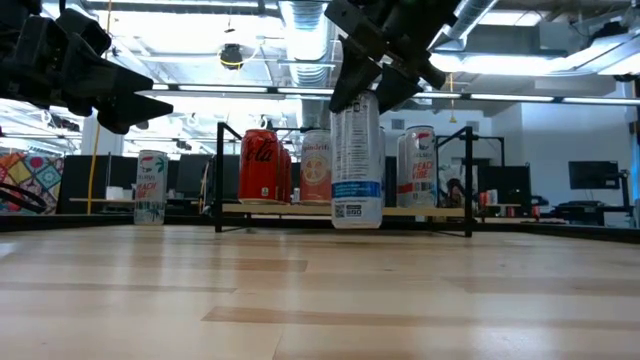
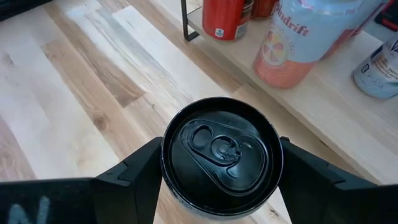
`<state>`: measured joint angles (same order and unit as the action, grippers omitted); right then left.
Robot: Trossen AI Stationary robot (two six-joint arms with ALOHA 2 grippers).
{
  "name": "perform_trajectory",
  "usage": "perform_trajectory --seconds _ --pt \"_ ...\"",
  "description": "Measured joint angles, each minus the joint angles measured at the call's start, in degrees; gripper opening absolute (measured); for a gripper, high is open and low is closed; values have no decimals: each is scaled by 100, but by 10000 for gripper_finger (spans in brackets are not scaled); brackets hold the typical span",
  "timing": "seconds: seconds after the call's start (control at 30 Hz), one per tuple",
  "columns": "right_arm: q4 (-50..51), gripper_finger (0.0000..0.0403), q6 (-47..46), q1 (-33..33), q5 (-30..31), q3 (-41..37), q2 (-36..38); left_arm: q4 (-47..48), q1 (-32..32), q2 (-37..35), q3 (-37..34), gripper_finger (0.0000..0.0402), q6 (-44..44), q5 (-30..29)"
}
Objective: Place canned beverage on shelf
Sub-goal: Put the white blue soda can on the shelf aligned with the other white blue soda cans
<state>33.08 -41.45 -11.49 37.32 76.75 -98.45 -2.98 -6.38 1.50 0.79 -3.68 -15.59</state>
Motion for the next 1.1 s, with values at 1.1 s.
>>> perform_trajectory --seconds 1.1 --pt "-265 296 -220 190 -559 2 8 0 -2 0 -1 327 0 0"
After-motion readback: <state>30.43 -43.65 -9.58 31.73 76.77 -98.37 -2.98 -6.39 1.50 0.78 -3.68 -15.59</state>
